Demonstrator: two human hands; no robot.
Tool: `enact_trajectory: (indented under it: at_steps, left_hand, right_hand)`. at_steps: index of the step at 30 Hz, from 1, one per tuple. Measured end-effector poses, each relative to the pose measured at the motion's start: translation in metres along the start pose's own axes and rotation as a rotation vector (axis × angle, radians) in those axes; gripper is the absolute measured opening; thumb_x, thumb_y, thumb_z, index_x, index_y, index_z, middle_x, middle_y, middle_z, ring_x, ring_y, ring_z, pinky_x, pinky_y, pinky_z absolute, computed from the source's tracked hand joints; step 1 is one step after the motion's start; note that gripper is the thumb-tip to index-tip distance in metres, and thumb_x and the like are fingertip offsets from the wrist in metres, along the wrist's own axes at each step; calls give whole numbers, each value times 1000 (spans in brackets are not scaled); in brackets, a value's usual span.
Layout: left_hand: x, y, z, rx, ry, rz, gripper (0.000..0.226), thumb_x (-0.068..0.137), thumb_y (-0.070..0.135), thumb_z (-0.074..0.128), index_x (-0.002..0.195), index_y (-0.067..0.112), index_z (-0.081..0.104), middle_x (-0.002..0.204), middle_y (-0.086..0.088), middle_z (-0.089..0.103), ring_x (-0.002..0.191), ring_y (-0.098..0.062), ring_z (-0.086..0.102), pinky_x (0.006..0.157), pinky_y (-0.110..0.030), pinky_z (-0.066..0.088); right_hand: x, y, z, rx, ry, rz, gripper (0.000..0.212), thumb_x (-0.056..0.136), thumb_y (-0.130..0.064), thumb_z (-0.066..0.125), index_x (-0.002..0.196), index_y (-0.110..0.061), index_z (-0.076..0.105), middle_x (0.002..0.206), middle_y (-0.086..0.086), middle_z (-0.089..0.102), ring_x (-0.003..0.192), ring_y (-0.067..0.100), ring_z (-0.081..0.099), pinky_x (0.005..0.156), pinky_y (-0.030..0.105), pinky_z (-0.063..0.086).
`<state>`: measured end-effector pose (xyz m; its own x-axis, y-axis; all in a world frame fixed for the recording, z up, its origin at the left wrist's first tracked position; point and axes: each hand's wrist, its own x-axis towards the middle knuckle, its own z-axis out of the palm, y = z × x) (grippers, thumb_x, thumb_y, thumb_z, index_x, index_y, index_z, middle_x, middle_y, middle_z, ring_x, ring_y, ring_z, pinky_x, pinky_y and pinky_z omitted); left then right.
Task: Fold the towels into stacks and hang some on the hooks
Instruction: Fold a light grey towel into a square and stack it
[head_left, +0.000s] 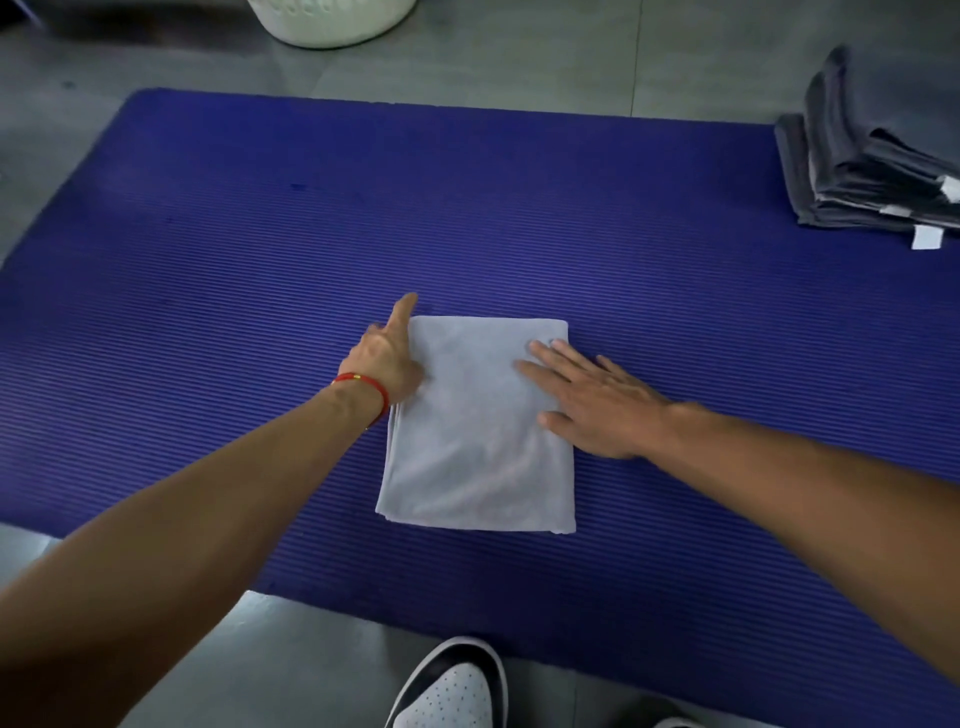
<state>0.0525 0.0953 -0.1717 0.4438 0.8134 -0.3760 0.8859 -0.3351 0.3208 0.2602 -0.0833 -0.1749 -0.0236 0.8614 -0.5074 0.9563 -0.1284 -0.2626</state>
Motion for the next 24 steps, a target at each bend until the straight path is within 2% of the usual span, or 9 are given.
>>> enact_trajectory:
  at_steps: [3, 5, 9, 12, 14, 16, 19, 21, 24]
  left_hand:
    - [8, 9, -3, 225, 11, 150, 90, 84, 14, 72, 157, 33, 24, 152, -11, 28, 138, -35, 33, 105, -56, 42]
    - [15, 14, -3, 264, -14, 283, 77, 87, 18, 68, 155, 27, 34, 157, -7, 34, 145, -30, 29, 114, -55, 31]
    - [35, 14, -9, 241, -173, 362, 64, 95, 14, 60, 155, 18, 36, 151, -14, 44, 141, -33, 40, 117, -41, 30]
    - [42, 24, -22, 327, -230, 388, 63, 88, 18, 70, 146, 16, 46, 141, -12, 54, 130, -31, 50, 107, -38, 41]
    - [41, 38, -30, 395, -296, 340, 56, 85, 21, 72, 138, 15, 52, 133, -8, 59, 121, -29, 56, 95, -33, 46]
    - [37, 45, -37, 395, -378, 235, 51, 82, 25, 73, 129, 15, 59, 126, -5, 62, 112, -26, 60, 89, -32, 49]
    - [25, 37, -46, 45, -520, 91, 62, 61, 36, 80, 117, 12, 69, 119, -8, 70, 107, -28, 67, 97, -46, 55]
    - [10, 27, -33, -355, -668, 24, 50, 74, 22, 82, 121, 8, 69, 119, -10, 73, 111, -30, 69, 103, -50, 53]
    - [-23, 25, 3, -498, -688, 54, 38, 88, 16, 77, 124, 13, 68, 117, -6, 74, 110, -28, 70, 96, -47, 57]
  right_hand:
    - [-18, -19, 11, 55, 284, 137, 63, 103, -48, 46, 155, -21, 25, 165, 3, 20, 151, 23, 23, 117, 46, 31]
    - [-38, -33, 21, 36, 386, 337, 55, 97, -61, 48, 129, -16, 49, 132, 4, 49, 123, 25, 46, 100, 43, 42]
    - [-63, -50, 49, 318, 167, 437, 45, 91, -64, 53, 98, -20, 55, 108, 0, 57, 108, 22, 51, 88, 39, 49]
    - [-66, -63, 49, 575, 165, 450, 31, 90, -50, 63, 90, -22, 51, 100, -3, 59, 88, 14, 57, 69, 28, 49]
    - [-68, -68, 38, 721, 164, 480, 25, 89, -41, 67, 86, -25, 48, 92, -7, 59, 74, 6, 55, 52, 18, 38]
    - [-72, -63, 24, 844, 204, 521, 22, 86, -39, 69, 90, -25, 53, 89, -8, 62, 74, 7, 58, 51, 20, 38]
    - [-75, -30, -3, 955, 483, 635, 28, 82, -40, 74, 99, -23, 59, 92, -9, 64, 81, 13, 59, 67, 30, 41]
    - [-70, 11, -22, 1003, 755, 747, 33, 81, -38, 75, 107, -23, 59, 97, -8, 65, 85, 14, 61, 73, 29, 43]
    - [-61, 61, -26, 1137, 754, 789, 53, 73, -48, 78, 118, -24, 61, 100, -5, 71, 93, 19, 70, 77, 37, 60]
